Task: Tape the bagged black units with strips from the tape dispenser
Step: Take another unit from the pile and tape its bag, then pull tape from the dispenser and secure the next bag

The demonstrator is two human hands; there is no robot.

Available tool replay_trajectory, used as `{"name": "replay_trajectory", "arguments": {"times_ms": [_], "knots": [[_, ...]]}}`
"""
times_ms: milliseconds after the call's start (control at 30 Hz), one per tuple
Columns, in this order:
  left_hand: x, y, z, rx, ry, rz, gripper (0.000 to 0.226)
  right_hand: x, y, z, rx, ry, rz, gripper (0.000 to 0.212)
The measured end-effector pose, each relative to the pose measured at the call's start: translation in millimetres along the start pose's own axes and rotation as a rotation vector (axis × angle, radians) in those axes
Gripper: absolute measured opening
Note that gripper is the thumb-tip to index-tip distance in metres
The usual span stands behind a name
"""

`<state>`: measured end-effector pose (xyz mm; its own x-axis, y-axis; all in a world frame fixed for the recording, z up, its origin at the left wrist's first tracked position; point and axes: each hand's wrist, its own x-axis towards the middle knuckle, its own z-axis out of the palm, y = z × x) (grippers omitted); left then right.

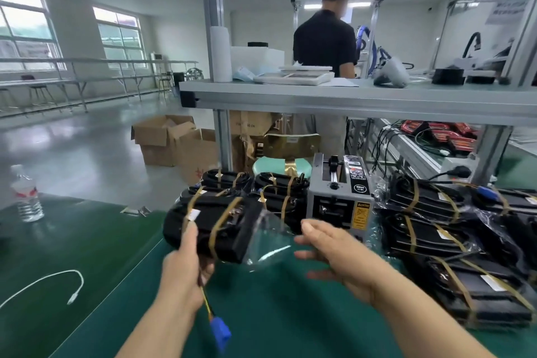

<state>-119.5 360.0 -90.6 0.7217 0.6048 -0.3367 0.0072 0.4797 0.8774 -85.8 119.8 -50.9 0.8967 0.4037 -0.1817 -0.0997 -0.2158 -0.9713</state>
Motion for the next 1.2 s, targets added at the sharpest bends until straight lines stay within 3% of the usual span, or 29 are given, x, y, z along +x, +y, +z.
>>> {"name": "replay_trajectory", "arguments": {"times_ms": [167,333,533,867,1033,1200], "knots": [[61,22,-12,0.061,0.142,0.012,0.038,27,22,47,-0.068,-0.023,0.054,0.053],[93,27,-18,0.113,0.207,0.002,0.041,58,5,108,-0.239,-0.055,-0.048,0.063],[114,29,-22,0.200,0.166,-0.026,0.041,91,-11,159,-0.294,-0.065,-0.121,0.077],[120,15,-36,0.229,0.162,-0.035,0.041,101,10,186,-0.357,-0.038,-0.098,0.069],[121,15,-34,0.455,0.215,0.012,0.066,97,15,190,-0.306,0.023,-0.037,0.038],[119,17,-34,0.854,0.288,0.133,0.079,102,19,189,-0.363,0.005,-0.026,0.059]]}}
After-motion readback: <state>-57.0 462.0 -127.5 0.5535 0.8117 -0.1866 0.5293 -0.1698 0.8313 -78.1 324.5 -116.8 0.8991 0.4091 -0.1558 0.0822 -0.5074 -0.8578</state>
